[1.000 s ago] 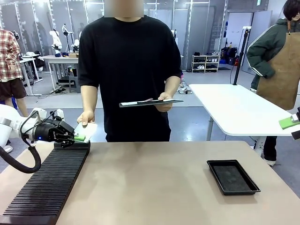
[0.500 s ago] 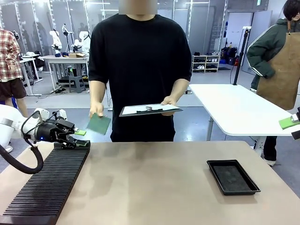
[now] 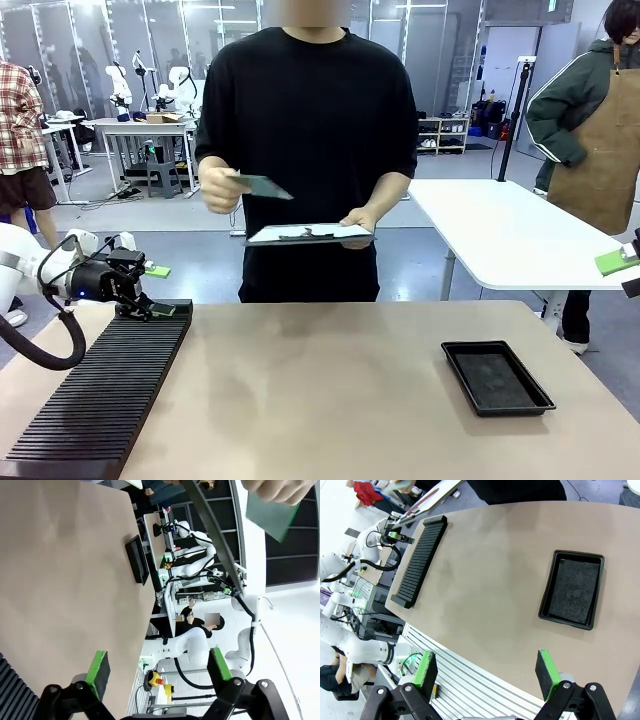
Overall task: Inspect the PCB.
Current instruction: Release the Blank PCB you were holding, then pick up the Blank PCB that the human is holding.
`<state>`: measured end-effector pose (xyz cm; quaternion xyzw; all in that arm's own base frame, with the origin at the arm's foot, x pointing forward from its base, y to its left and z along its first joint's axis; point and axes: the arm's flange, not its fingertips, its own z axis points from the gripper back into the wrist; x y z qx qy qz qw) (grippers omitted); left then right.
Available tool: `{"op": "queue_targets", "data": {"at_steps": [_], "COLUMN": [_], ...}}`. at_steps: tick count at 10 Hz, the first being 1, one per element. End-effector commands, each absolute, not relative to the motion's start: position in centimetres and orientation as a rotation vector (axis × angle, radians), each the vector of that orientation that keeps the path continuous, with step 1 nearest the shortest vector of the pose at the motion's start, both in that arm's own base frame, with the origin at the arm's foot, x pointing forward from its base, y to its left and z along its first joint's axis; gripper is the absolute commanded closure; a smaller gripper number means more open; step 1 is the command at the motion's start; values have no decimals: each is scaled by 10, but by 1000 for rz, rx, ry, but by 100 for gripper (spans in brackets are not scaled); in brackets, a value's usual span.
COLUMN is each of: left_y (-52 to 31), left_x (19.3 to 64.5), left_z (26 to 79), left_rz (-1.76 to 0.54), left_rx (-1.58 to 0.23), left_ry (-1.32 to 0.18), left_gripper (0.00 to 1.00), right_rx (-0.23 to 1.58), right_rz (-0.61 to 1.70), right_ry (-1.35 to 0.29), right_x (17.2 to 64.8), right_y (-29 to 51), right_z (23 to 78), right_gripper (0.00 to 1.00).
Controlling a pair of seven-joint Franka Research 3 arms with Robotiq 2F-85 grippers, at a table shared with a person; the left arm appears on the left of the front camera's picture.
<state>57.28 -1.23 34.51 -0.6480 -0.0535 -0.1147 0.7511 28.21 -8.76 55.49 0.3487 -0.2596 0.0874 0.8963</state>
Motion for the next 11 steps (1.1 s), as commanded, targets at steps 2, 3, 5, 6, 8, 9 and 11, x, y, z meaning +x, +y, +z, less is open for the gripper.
{"op": "queue_targets", "data": {"at_steps": [2,3,5,6,8,9,11], "left_y": [-12,-12,-12,-12,-12,-12,-12], "left_x": [573,573,573,573,573,573,573], "left_z": [345,345,345,345,345,345,345], "left_rz": [-251,-251,-251,-251,-251,-251,-251], "left_rx": [-1416,-1416,-1416,-1416,-1416,-1416,-1416], "left_ry": [-117,-117,-117,-117,-117,-117,-117], "left_gripper": [0,0,0,0,0,0,0], "right_rx": [727,727,727,727,727,727,727], "right_rz": [197,197,197,197,197,197,197], "right_ry": [-545,-545,-545,-545,-545,-545,-545], "right_x": [282,282,282,282,282,282,282], "right_y": [-89,-89,-89,-89,-89,-89,-89], "right_z": [555,555,555,555,555,555,555], "right_gripper": [0,0,0,0,0,0,0]}}
